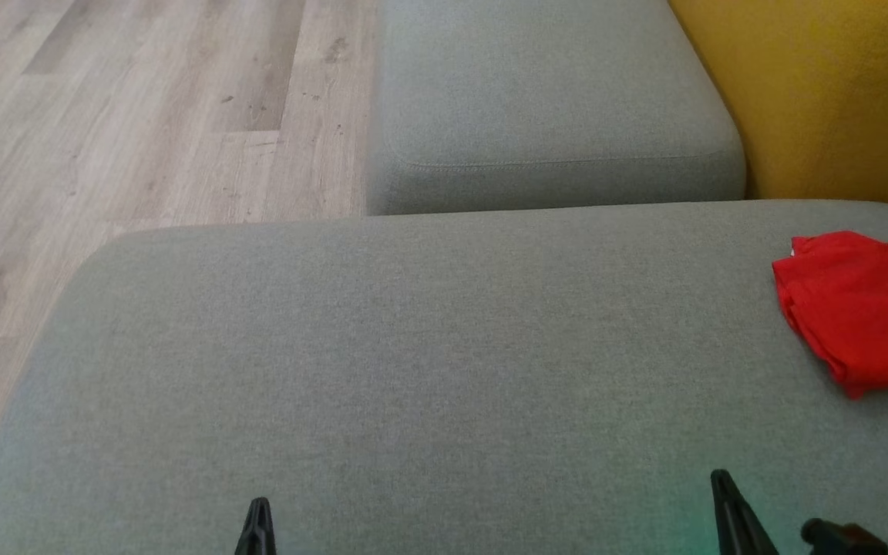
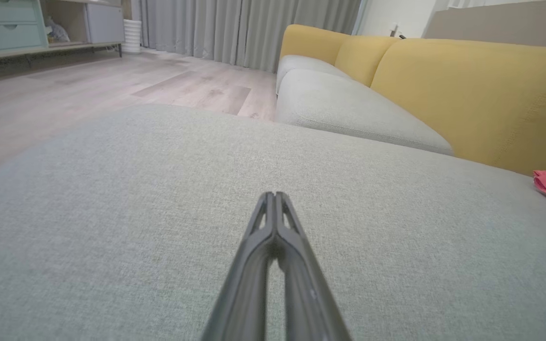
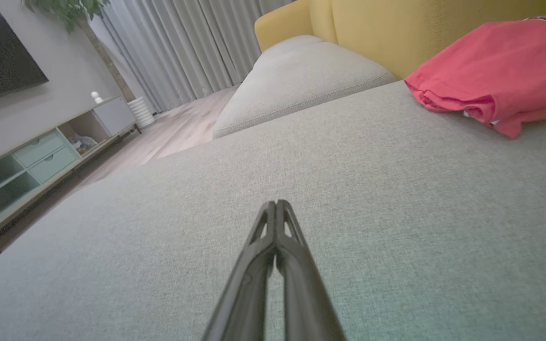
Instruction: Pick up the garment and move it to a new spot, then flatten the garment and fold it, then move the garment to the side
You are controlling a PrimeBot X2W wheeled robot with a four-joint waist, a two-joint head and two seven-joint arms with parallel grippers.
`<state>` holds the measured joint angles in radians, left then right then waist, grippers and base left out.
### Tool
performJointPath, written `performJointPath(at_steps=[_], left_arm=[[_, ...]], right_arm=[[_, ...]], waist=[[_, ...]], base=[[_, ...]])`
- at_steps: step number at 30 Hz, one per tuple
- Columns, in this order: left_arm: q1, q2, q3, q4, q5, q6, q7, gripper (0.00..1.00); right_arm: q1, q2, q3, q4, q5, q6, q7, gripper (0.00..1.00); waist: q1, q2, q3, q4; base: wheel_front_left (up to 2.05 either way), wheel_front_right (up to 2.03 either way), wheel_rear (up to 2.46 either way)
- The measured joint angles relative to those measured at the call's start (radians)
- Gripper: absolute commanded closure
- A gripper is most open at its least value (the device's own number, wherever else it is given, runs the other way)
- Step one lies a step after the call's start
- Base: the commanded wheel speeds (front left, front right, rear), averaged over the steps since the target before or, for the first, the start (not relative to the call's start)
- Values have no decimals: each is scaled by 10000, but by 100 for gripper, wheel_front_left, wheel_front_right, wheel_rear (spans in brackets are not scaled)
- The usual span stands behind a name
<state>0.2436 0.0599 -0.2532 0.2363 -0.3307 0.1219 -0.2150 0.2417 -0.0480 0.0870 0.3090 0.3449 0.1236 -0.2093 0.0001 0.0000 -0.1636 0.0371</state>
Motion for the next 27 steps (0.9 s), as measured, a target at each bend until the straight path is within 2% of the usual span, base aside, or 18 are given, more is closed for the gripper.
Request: performJointPath(at_steps=[27], left_arm=[[-741,52,614,146,-3275,-610,656,100]], right_arm=[[-693,-2,-437,-61,3126,0,690,100]], waist=[[0,0,408,-90]], base=[[0,0,0]])
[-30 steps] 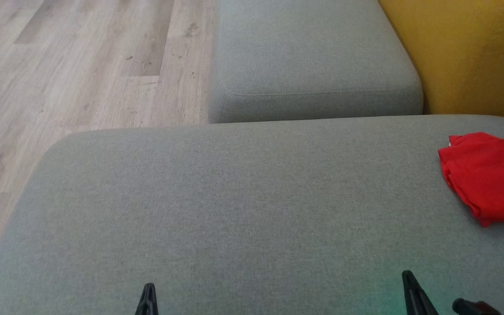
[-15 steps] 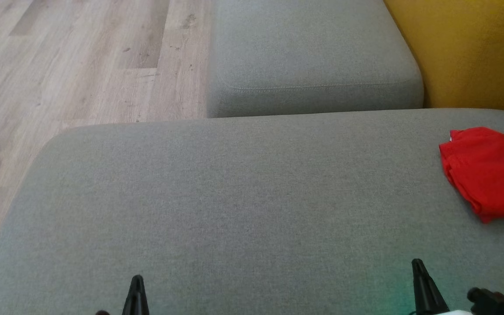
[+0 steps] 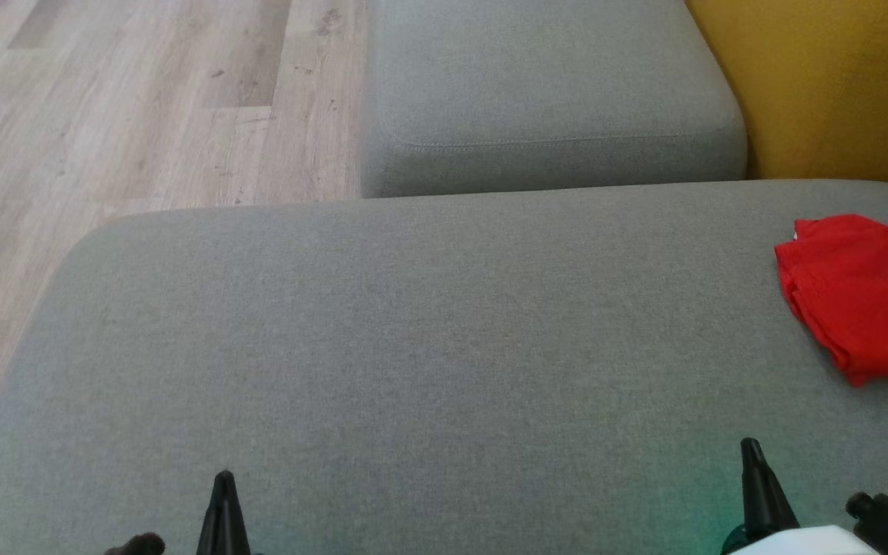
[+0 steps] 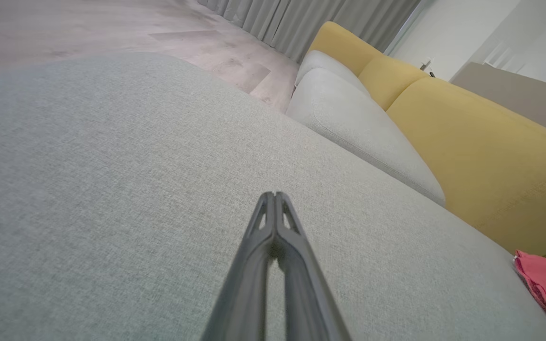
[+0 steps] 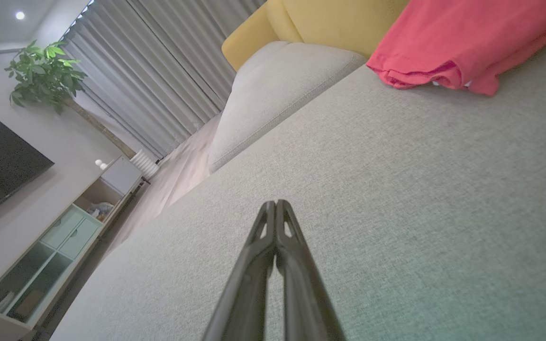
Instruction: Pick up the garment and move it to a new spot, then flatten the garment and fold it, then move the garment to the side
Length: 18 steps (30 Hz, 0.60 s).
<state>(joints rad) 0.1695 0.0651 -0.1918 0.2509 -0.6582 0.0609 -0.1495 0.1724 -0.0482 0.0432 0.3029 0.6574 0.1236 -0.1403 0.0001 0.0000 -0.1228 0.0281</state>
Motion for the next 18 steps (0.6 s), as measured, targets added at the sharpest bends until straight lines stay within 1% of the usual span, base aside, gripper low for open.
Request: performJointPath(at_steps=[3,7,18], left_arm=[[-66,6,38,-2,-359,-94,52,100],[-83,8,102,0,-713,-104,119,100],[-449,29,395,13,-2134,-397,441,100]], right_arm=[[-15,0,-77,-2,337,0,88,100],[-100,0,-140,-2,700,0,178,100],[-413,0,-320,-38,2073,0,525,100]], waist=[[0,0,46,-10],[0,0,92,-21],[0,0,273,-61]], base=[[0,0,0],[0,0,0],[0,0,0]])
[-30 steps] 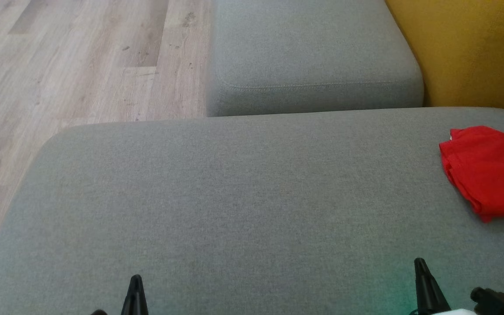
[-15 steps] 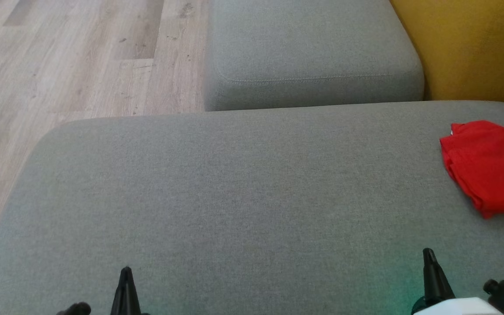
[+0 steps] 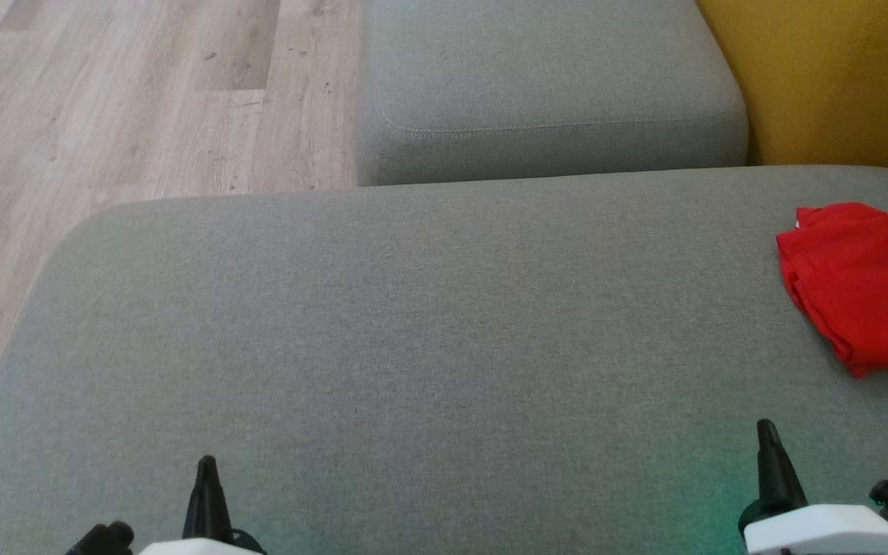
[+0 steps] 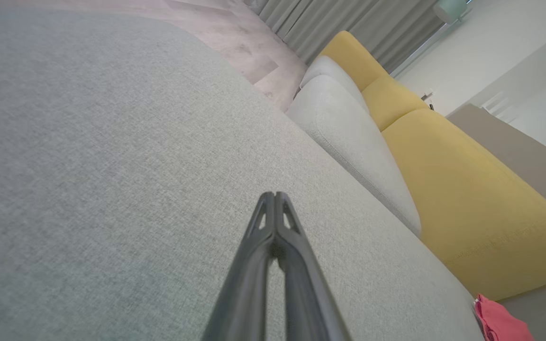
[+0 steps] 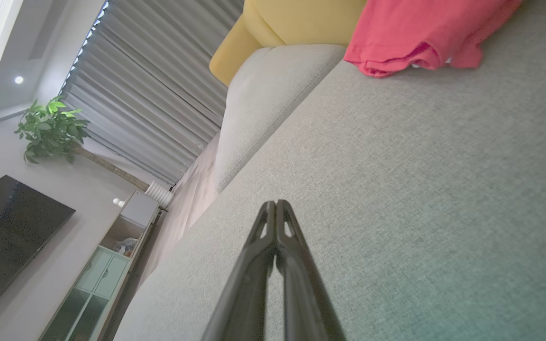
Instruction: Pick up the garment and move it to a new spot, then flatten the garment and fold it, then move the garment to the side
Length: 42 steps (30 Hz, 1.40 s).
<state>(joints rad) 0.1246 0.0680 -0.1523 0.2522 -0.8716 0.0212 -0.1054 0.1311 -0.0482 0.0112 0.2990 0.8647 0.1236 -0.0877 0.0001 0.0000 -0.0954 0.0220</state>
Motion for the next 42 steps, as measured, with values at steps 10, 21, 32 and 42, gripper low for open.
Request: performJointPath(at_steps=[10,21,32,42], left_arm=[[-269,2,282,25,-1183,-224,265,100],[-487,2,594,42,-2468,-483,577,100],[-835,0,901,75,-3735,-669,882,100],[-1110,-2,1216,107,-4886,-928,1143,100]], right_arm=[[-395,0,-207,-13,1158,0,267,100],[-589,0,-433,-42,2408,0,571,100],[-830,-2,-616,-67,3653,0,884,100],[-1242,-2,-826,-123,4782,0,1160,100]], waist=[[0,0,153,-33],[0,0,319,-71],[-1,0,485,-107],[-1,0,635,-141]], base=[[0,0,0],[0,0,0],[0,0,0],[0,0,0]])
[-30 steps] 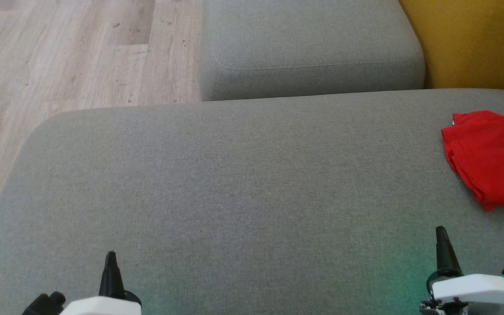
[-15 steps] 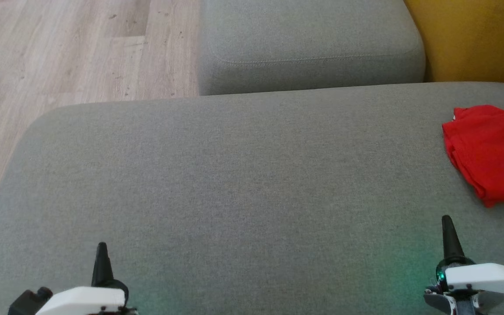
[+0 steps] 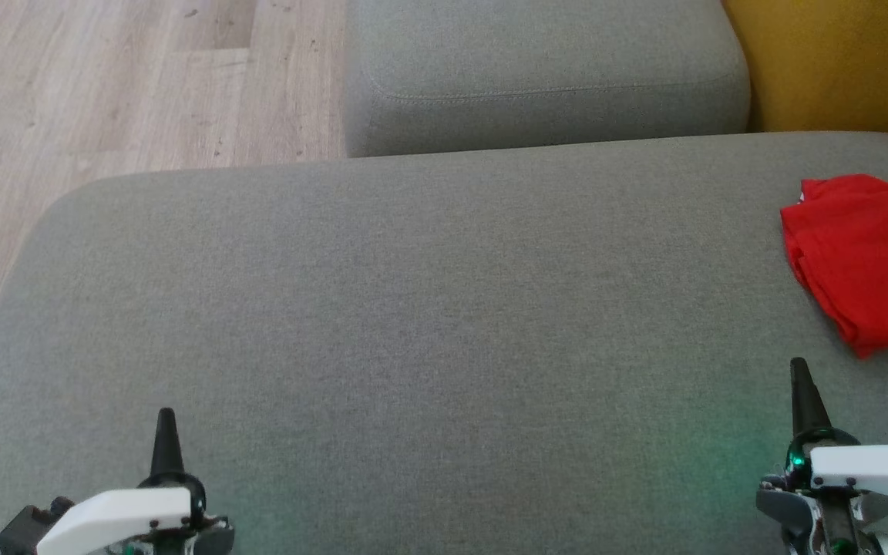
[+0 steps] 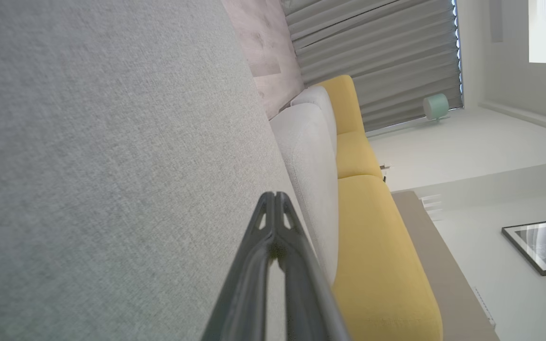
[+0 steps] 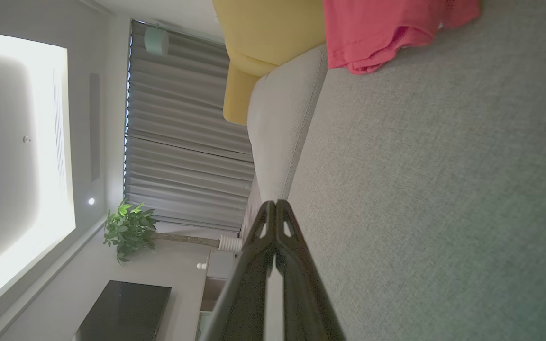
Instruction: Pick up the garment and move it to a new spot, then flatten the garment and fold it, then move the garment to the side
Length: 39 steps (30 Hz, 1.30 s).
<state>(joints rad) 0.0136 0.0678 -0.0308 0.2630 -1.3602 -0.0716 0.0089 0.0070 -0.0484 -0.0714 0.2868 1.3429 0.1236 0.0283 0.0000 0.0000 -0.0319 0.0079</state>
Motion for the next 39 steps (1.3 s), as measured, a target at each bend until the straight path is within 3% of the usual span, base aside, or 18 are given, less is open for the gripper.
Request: performJointPath(at_steps=[25,39], left_arm=[[-553,-15,669,92,-2736,-522,700,100],[-704,-42,715,96,-2765,-522,706,100]], right_arm=[[-536,0,-454,-40,2663,-2,690,100],[-659,0,-489,-50,2690,0,702,100]], waist=[[1,0,353,-79],[0,0,351,-79]], base=[[0,0,0],[0,0,0]])
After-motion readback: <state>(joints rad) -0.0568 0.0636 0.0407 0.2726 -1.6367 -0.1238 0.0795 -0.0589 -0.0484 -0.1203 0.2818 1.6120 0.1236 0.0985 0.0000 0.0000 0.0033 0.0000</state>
